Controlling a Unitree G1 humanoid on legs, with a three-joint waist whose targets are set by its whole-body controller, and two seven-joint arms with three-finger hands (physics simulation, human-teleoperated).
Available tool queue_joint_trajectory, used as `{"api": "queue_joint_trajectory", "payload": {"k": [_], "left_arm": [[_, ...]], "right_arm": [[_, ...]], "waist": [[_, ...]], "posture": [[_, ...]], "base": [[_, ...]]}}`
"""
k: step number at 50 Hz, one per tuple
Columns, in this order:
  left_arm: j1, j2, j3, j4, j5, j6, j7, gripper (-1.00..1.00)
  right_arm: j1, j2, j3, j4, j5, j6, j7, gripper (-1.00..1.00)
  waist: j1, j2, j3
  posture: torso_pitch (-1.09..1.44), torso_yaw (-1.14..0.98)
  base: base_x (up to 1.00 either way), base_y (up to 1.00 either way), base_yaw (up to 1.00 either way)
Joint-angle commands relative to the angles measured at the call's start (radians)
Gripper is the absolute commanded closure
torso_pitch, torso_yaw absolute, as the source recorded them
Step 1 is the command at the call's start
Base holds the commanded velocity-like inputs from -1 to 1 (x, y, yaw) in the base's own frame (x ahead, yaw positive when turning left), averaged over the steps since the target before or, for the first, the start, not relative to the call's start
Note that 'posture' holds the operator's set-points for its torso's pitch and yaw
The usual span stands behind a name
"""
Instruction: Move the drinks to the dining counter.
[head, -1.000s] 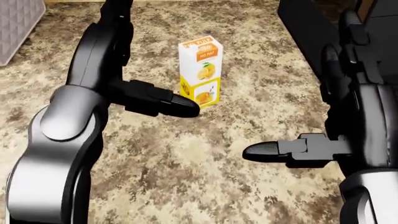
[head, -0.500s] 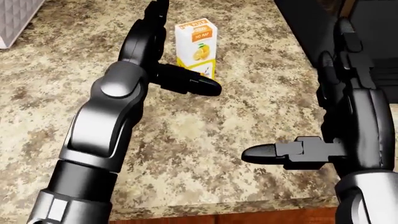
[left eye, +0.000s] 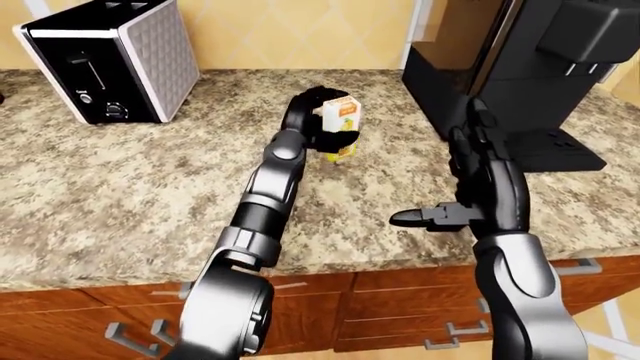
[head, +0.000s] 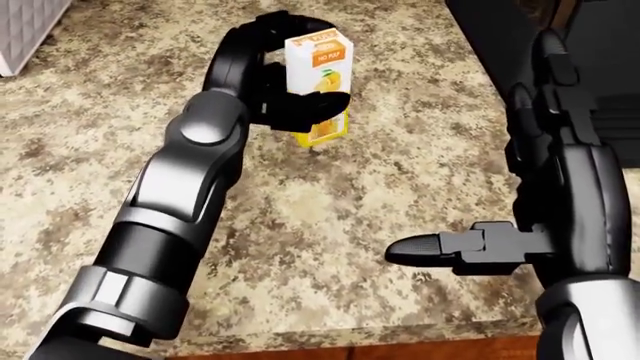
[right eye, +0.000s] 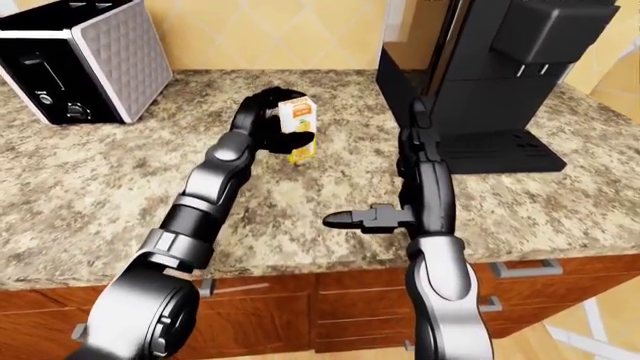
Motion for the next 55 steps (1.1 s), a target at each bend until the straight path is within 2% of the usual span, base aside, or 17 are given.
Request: {"api": "queue_joint_trajectory", "payload": {"k": [1, 2, 4, 8, 18, 25, 28, 32, 35, 45, 46, 47, 48, 50, 51, 52, 55], "left_arm": [[-0.034, 0.004, 0.004, -0.033, 0.005, -0.037, 0.013, 0.24], [-0.032, 0.003, 0.003, -0.031, 0.007, -0.042, 0.016, 0.44], [-0.021, 0.003, -0.008, -0.046, 0.029, -0.043, 0.034, 0.55], [0.023, -0.006, -0.019, -0.182, 0.050, 0.034, 0.021, 1.00], [0.137, 0.002, -0.018, -0.637, 0.060, 0.317, -0.038, 1.00], [0.202, 0.041, -0.004, -1.054, 0.037, 0.625, -0.070, 1.00], [0.276, 0.053, -0.001, -1.226, 0.026, 0.726, -0.074, 1.00], [0.310, 0.078, 0.021, -1.307, 0.007, 0.770, -0.075, 1.00], [0.319, 0.088, 0.024, -1.361, -0.007, 0.808, -0.071, 1.00], [0.322, 0.095, 0.023, -1.384, -0.022, 0.818, -0.060, 1.00], [0.317, 0.097, 0.025, -1.393, -0.025, 0.830, -0.059, 1.00], [0.316, 0.101, 0.025, -1.397, -0.025, 0.834, -0.059, 1.00], [0.312, 0.103, 0.028, -1.411, -0.029, 0.849, -0.060, 1.00], [0.316, 0.106, 0.035, -1.419, -0.035, 0.852, -0.060, 1.00], [0.318, 0.106, 0.039, -1.425, -0.040, 0.855, -0.059, 1.00], [0.321, 0.107, 0.039, -1.424, -0.043, 0.852, -0.058, 1.00], [0.311, 0.107, 0.058, -1.443, -0.071, 0.882, -0.059, 1.00]], "right_arm": [[-0.016, -0.005, -0.007, -0.025, -0.001, -0.041, 0.000, -1.00], [-0.016, -0.005, -0.006, -0.030, -0.002, -0.037, -0.001, -1.00], [-0.014, -0.005, -0.006, -0.029, -0.002, -0.039, 0.000, -1.00], [-0.015, -0.006, -0.005, -0.035, -0.003, -0.032, 0.003, -1.00], [-0.034, -0.013, -0.012, -0.074, 0.001, 0.016, 0.002, -1.00], [-0.049, -0.011, 0.002, -0.101, -0.001, 0.046, -0.003, -1.00], [-0.068, -0.009, 0.018, -0.118, -0.009, 0.071, -0.003, -1.00], [-0.062, -0.003, 0.033, -0.120, -0.021, 0.064, 0.003, -1.00], [-0.060, 0.001, 0.040, -0.132, -0.027, 0.069, 0.010, -1.00], [-0.043, 0.009, 0.025, -0.170, 0.031, 0.084, 0.035, -1.00], [-0.038, 0.014, 0.024, -0.178, 0.055, 0.085, 0.046, -1.00], [-0.043, 0.022, 0.015, -0.189, 0.078, 0.104, 0.042, -1.00], [-0.046, 0.018, 0.018, -0.198, 0.088, 0.118, 0.038, -1.00], [-0.043, 0.014, 0.025, -0.198, 0.091, 0.114, 0.034, -1.00], [-0.044, 0.012, 0.030, -0.203, 0.091, 0.119, 0.030, -1.00], [-0.046, 0.011, 0.030, -0.203, 0.092, 0.123, 0.028, -1.00], [-0.059, 0.012, 0.031, -0.205, 0.108, 0.159, 0.019, -1.00]], "waist": [[0.000, -0.002, -0.024], [0.000, -0.002, -0.025], [-0.001, -0.002, -0.026], [-0.003, 0.000, -0.027], [-0.007, 0.007, -0.018], [-0.010, 0.012, -0.008], [-0.010, 0.014, -0.003], [-0.004, 0.028, -0.032], [-0.002, 0.033, -0.036], [0.002, 0.040, -0.016], [0.013, 0.027, -0.009], [0.012, 0.012, 0.032], [0.013, -0.005, 0.046], [0.015, -0.052, 0.041], [0.016, -0.103, 0.017], [0.014, -0.055, 0.058], [0.033, -0.056, 0.026]], "posture": [[0.00, 0.00], [0.00, 0.00], [0.00, 0.00], [0.00, 0.00], [0.00, 0.00], [0.00, 0.00], [0.00, 0.00], [0.00, 0.00], [0.00, 0.00], [0.00, 0.00], [0.00, 0.00], [0.00, 0.00], [0.00, 0.00], [0.00, 0.00], [0.00, 0.00], [0.00, 0.00], [0.00, 0.00]], "base": [[0.00, 0.00, 0.00], [0.00, 0.00, 0.00], [0.00, 0.00, 0.00], [0.00, 0.00, 0.00], [0.00, 0.00, 0.00], [0.00, 0.00, 0.00], [-0.01, 0.00, 0.00], [-0.35, 0.00, 0.00], [-0.70, 0.00, 0.00], [-0.76, 0.00, 0.03], [-0.03, 0.00, 0.66], [0.00, 0.00, 0.88], [0.00, 0.00, 1.00], [0.00, 0.00, 1.00], [0.00, 0.00, 1.00], [0.00, 0.00, 1.00], [0.00, 0.00, 1.00]]}}
